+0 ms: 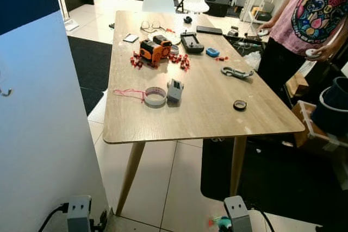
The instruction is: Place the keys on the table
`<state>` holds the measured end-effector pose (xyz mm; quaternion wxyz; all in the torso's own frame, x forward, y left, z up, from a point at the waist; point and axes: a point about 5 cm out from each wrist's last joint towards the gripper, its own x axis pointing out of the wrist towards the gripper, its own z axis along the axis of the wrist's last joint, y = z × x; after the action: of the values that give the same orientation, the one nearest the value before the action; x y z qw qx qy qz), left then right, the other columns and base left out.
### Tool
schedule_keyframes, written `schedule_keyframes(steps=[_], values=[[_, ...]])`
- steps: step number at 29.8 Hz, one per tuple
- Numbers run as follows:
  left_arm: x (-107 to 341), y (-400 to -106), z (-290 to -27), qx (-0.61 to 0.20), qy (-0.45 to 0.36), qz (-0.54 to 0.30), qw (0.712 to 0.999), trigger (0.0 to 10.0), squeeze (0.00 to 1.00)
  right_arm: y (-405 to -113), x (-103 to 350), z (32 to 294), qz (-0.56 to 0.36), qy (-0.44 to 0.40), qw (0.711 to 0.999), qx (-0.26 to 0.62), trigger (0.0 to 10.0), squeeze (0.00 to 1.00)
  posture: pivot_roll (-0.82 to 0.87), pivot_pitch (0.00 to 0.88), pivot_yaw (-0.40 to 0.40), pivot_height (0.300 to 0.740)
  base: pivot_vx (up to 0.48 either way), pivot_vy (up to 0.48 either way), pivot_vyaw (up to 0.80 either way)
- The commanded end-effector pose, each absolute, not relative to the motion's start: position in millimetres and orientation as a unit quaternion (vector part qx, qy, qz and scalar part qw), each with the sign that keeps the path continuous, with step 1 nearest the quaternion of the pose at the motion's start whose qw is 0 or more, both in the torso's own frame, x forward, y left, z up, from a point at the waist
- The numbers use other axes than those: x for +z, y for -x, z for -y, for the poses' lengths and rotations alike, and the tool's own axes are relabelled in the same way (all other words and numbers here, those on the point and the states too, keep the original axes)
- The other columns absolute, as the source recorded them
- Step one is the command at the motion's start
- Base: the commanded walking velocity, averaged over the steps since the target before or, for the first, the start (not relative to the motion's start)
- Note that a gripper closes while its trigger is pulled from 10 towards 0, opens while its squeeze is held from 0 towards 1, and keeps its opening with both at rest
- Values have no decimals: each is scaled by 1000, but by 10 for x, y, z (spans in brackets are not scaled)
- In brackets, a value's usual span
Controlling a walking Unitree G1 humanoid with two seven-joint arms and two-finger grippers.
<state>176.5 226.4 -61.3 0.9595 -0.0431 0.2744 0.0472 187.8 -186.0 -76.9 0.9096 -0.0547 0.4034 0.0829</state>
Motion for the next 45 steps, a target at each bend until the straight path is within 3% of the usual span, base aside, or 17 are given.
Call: schedule_keyframes(steps=[1,30,45], values=[[-645,-1725,-2256,69,58,-281,955,10000,0,-1872,-771,1891,-406,57,909,78,10000,0,42,43,-62,740,0,-364,0],[-551,-1861,-2209,62,51,-250,965,10000,0,-1928,-743,1838,-392,56,914,83,10000,0,50,43,-53,740,0,-464,0],[-498,-1940,-2223,64,45,-239,968,10000,0,-1953,-724,1844,-385,56,918,81,10000,0,59,43,-44,740,0,-16,0]])
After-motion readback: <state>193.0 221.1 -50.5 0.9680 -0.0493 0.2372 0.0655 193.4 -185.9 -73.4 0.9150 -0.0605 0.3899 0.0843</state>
